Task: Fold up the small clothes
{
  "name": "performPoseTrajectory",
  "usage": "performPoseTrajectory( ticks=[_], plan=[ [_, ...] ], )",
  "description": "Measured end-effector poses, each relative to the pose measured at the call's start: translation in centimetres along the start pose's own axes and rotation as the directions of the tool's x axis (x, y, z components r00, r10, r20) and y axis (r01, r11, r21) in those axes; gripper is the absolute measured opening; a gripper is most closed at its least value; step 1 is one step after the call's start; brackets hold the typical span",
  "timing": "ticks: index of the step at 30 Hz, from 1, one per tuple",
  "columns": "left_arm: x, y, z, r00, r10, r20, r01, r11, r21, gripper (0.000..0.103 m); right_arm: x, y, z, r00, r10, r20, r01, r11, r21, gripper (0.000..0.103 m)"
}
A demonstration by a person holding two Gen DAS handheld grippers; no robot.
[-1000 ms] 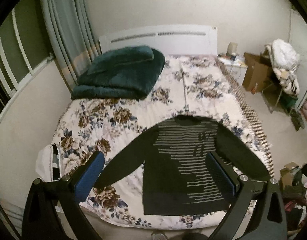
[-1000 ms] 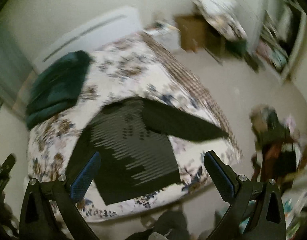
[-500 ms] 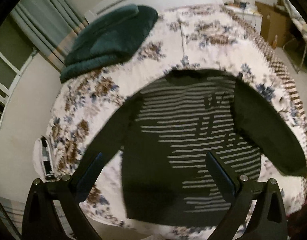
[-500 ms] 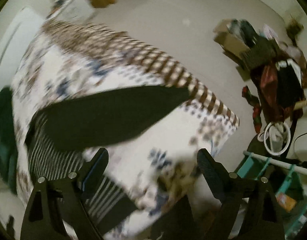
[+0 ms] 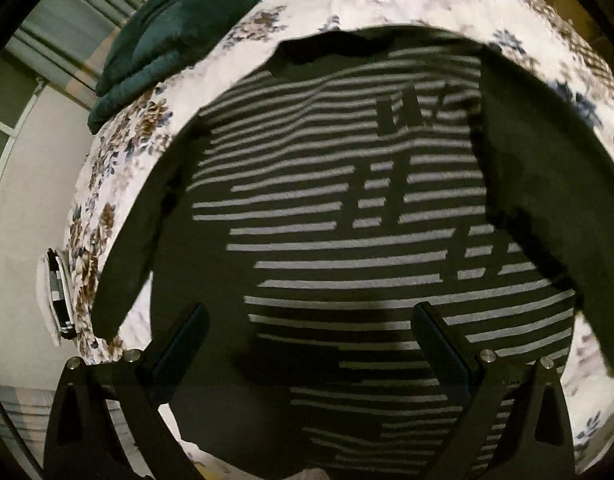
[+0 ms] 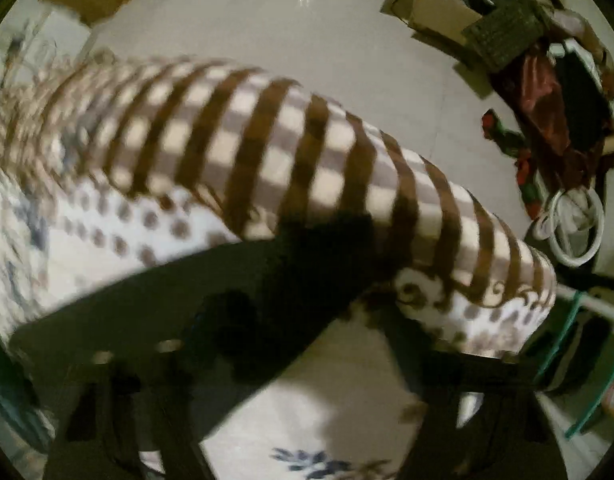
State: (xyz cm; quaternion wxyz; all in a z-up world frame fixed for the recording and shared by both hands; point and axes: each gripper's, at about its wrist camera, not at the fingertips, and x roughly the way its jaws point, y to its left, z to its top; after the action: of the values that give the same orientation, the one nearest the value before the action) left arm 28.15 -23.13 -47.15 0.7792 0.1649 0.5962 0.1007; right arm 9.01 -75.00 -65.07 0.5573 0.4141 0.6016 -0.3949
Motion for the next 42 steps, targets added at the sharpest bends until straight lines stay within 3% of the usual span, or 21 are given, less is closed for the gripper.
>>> performPoseTrajectory(
  ticks=[3,6,9,11,13,16,18,19,20,24,27,28,29,30,31,32,34,37,42],
  plan=[
    [0.7,-0.6,-0.5,1.0,0.0,-0.003,0.0,1.0,0.014,0.103,0.3,-1.9,-1.3,0.994,-0.107,0.001,0.107,0.994,-0.031,0.057],
    [1.5,-0.9,-0.9,1.0,-0.001,-0.018,0.001,1.0,0.029,0.103,0.4,-4.6,-2.2,0.993,-0.11,-0.046,0.111,0.994,0.012,0.058],
    [2.2,-0.9,-1.1,1.0,0.001,-0.03,0.0,1.0,0.026,0.103,-0.5,-6.8,-2.3,0.998,0.062,-0.029,-0.058,0.99,0.128,0.061],
    [2.8,-0.6,-1.1,0.999,0.003,-0.038,-0.002,1.0,0.016,0.103,-0.9,-7.1,-1.9,0.984,0.175,0.016,-0.175,0.966,0.189,0.072],
    [3.2,-0.4,-1.0,0.999,0.006,-0.044,-0.006,1.0,0.004,0.103,-0.2,-6.9,-1.2,0.973,0.229,0.025,-0.229,0.951,0.207,0.073],
    [3.7,0.1,-0.7,0.999,0.011,-0.047,-0.012,1.0,-0.017,0.103,1.8,-5.1,-0.1,0.973,0.228,0.024,-0.229,0.955,0.191,0.073],
    [3.9,0.5,-0.5,0.999,0.019,-0.046,-0.02,0.999,-0.025,0.103,1.5,-3.1,0.2,0.981,0.178,0.074,-0.187,0.973,0.135,0.047],
    [4.0,0.7,-0.4,0.999,0.02,-0.044,-0.022,0.999,-0.029,0.103,1.0,-2.0,0.2,0.986,0.12,0.114,-0.13,0.988,0.088,0.014],
    [4.0,0.8,-0.4,0.999,0.021,-0.04,-0.022,0.999,-0.032,0.103,0.2,-1.4,-0.2,0.983,0.117,0.143,-0.128,0.989,0.07,0.008],
    [4.1,1.3,-0.3,0.999,0.02,-0.03,-0.022,0.999,-0.036,0.103,-2.8,-1.6,0.2,0.959,0.052,0.278,-0.079,0.993,0.088,0.005],
    [4.3,1.6,-0.4,1.0,0.012,-0.028,-0.013,0.999,-0.044,0.103,-1.6,-1.9,1.8,0.976,0.119,0.185,-0.134,0.988,0.074,0.005],
    [4.4,1.6,-0.5,1.0,0.009,-0.03,-0.011,0.999,-0.046,0.103,-0.9,-2.3,2.2,0.98,0.148,0.135,-0.159,0.984,0.079,0.013],
    [4.5,1.7,-0.5,0.999,0.008,-0.033,-0.01,0.999,-0.047,0.103,-0.8,-2.7,1.9,0.978,0.18,0.107,-0.191,0.977,0.096,0.029],
    [4.8,1.8,-0.6,0.999,0.007,-0.038,-0.008,0.999,-0.048,0.103,-0.8,-3.4,1.9,0.972,0.211,0.098,-0.222,0.968,0.117,0.039],
    [4.9,1.9,-0.7,0.999,0.006,-0.04,-0.008,0.999,-0.048,0.103,-0.7,-4.2,1.6,0.961,0.259,0.099,-0.273,0.947,0.169,0.056],
    [5.0,2.0,-0.8,0.999,0.005,-0.043,-0.007,0.999,-0.049,0.103,-0.9,-4.9,1.1,0.954,0.282,0.105,-0.298,0.933,0.203,0.063],
    [5.3,2.1,-1.1,0.999,0.001,-0.048,-0.003,0.999,-0.049,0.103,-0.2,-6.3,0.5,0.931,0.348,0.107,-0.364,0.881,0.302,0.068],
    [5.7,2.1,-1.4,0.999,0.001,-0.053,-0.003,0.999,-0.043,0.103,1.4,-6.2,-0.4,0.929,0.364,0.073,-0.363,0.851,0.379,0.068],
    [6.4,2.8,-1.3,0.999,0.005,-0.051,-0.008,0.999,-0.052,0.103,2.2,-3.1,-0.4,0.975,0.197,0.101,-0.219,0.928,0.303,0.071]
  ],
)
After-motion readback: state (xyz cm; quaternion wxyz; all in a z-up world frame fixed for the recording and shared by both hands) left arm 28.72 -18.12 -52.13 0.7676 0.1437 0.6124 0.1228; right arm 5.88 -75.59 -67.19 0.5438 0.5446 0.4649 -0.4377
